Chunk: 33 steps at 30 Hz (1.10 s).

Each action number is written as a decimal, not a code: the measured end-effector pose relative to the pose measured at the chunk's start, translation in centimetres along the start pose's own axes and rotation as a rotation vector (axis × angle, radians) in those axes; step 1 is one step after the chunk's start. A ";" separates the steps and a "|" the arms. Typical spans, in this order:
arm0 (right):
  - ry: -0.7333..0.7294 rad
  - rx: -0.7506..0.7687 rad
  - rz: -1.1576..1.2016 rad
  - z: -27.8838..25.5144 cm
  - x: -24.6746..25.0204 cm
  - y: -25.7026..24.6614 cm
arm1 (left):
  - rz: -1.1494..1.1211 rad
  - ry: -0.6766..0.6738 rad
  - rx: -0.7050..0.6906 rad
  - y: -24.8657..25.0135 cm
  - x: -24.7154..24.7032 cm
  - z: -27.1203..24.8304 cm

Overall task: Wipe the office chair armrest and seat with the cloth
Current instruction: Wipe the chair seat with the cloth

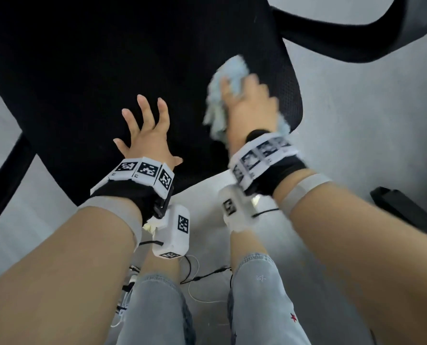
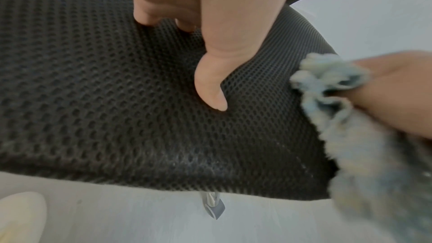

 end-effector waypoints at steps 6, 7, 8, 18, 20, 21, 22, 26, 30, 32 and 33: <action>-0.087 0.347 -0.089 -0.4 -1.1 -1.7 | 0.033 -0.001 0.052 0.2 0.1 -0.4; -0.016 0.331 -0.088 0.7 -0.3 -1.4 | 0.011 0.008 0.081 0.9 0.2 -0.6; 0.039 0.291 -0.070 1.7 0.6 -1.2 | -0.025 0.020 0.115 1.8 0.3 -0.7; 0.075 0.154 0.141 -3.1 0.7 7.5 | -0.271 0.031 0.194 4.5 0.0 -0.4; 0.041 0.128 0.096 -4.7 0.0 9.2 | -0.247 0.083 0.217 4.9 -0.2 -0.1; 0.047 0.146 0.083 -4.5 0.1 9.2 | -0.239 0.101 0.225 5.0 -0.3 0.0; 0.054 0.176 0.094 -3.8 0.6 8.7 | -0.239 0.112 0.234 5.1 -0.3 0.1; 0.118 0.222 0.084 1.7 2.5 4.1 | -0.256 0.156 0.262 5.5 -0.5 0.5; 0.159 0.212 0.140 2.8 2.3 3.7 | -0.259 0.178 0.264 5.5 -0.6 0.5; 0.226 0.184 0.232 0.0 1.6 5.9 | -0.241 0.139 0.259 5.3 -0.7 0.7; 0.244 0.185 0.249 -1.7 0.8 7.0 | -0.227 0.125 0.264 5.1 -0.7 0.8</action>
Point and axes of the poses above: each hand's wrist, its own z-axis towards the middle knuckle, its own x-axis out of the back of the hand, y = z × x, the point moved 2 cm from there along z, towards the middle knuckle, and after that the axes turned 14 degrees about z, right-handed, at the moved point
